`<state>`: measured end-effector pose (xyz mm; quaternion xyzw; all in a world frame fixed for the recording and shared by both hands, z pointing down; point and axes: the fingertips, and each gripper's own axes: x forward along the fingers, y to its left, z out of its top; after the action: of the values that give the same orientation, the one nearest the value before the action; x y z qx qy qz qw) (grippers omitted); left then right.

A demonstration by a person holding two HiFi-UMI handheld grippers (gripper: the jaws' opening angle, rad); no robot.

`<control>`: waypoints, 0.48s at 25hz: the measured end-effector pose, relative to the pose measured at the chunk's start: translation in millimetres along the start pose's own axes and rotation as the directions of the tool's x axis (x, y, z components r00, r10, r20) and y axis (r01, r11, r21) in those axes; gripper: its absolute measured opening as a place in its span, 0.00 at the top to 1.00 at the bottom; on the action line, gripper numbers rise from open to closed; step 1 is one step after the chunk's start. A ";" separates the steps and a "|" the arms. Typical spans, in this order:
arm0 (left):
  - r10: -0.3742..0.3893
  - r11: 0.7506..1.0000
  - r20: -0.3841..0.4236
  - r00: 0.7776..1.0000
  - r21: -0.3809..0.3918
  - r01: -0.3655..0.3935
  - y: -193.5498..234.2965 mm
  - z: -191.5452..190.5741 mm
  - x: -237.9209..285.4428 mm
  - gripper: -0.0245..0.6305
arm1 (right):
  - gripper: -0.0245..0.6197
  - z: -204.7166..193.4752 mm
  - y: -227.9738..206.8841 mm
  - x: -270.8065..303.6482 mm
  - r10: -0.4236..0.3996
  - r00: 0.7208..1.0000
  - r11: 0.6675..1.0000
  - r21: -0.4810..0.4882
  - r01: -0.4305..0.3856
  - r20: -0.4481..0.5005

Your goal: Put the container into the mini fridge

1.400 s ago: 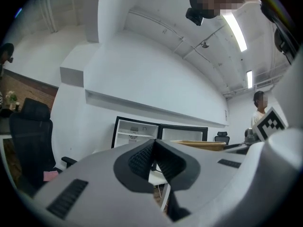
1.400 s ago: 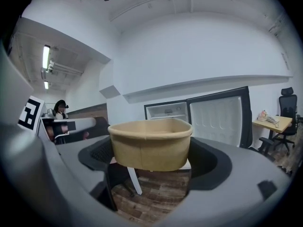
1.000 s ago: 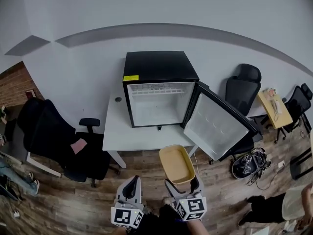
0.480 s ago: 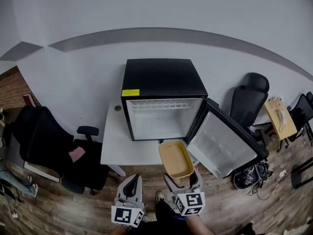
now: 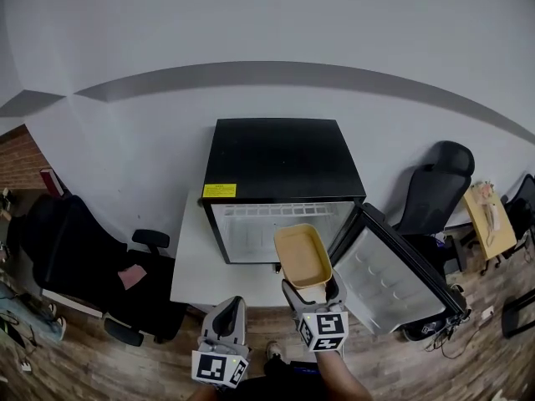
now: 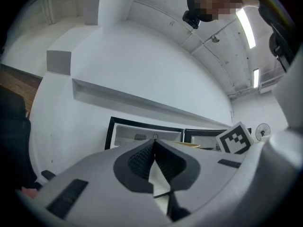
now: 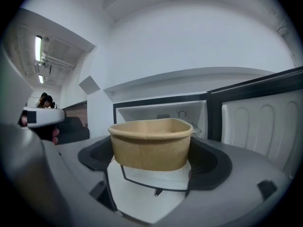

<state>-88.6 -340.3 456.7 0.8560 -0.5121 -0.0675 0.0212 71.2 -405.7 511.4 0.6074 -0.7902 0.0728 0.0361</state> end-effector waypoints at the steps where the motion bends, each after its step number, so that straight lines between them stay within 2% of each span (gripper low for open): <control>1: 0.001 1.000 0.001 1.000 -0.001 -0.001 1.2 0.5 6.7 0.95 | 0.19 2.7 -4.8 10.2 -0.002 1.000 1.000 -0.005 0.002 0.002; 12: 0.020 1.000 -0.004 1.000 -0.015 -0.020 12.4 -3.0 58.5 0.95 | 0.19 8.4 -41.7 105.5 -0.009 1.000 1.000 -0.019 0.009 -0.019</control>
<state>-71.7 -397.7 455.4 0.8507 -0.5202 -0.0693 0.0293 84.3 -518.2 521.5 0.6099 -0.7877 0.0711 0.0497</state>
